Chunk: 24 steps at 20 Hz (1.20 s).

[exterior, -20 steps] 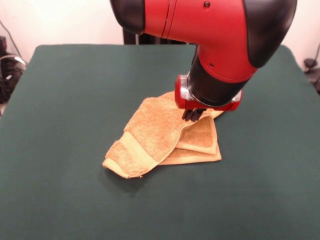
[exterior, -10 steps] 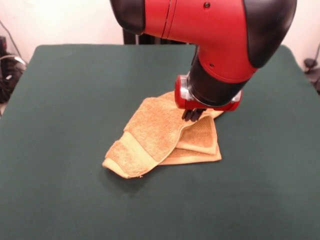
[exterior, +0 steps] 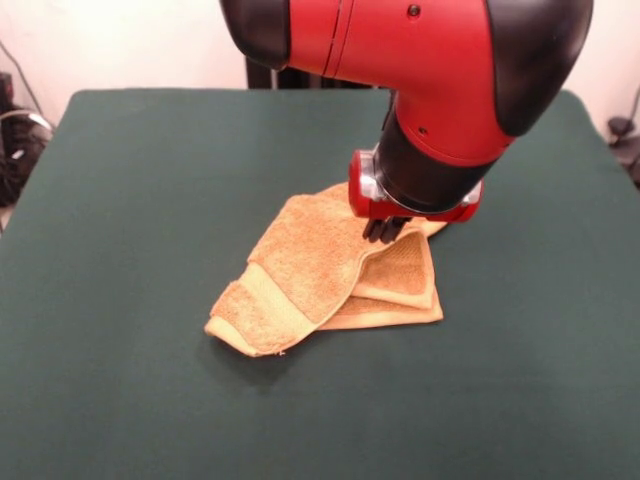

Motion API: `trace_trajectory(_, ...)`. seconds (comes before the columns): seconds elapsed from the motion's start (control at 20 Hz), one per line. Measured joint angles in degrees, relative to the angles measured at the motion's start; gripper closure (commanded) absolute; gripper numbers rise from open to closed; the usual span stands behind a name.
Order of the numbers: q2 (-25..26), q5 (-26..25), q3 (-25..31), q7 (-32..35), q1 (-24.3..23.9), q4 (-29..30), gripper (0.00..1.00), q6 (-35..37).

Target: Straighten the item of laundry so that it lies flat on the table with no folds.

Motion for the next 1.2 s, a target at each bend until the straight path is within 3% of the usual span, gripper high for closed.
trace_trajectory(1.2,0.0,-0.7,0.0,0.0,0.0,0.0,1.00,0.0)
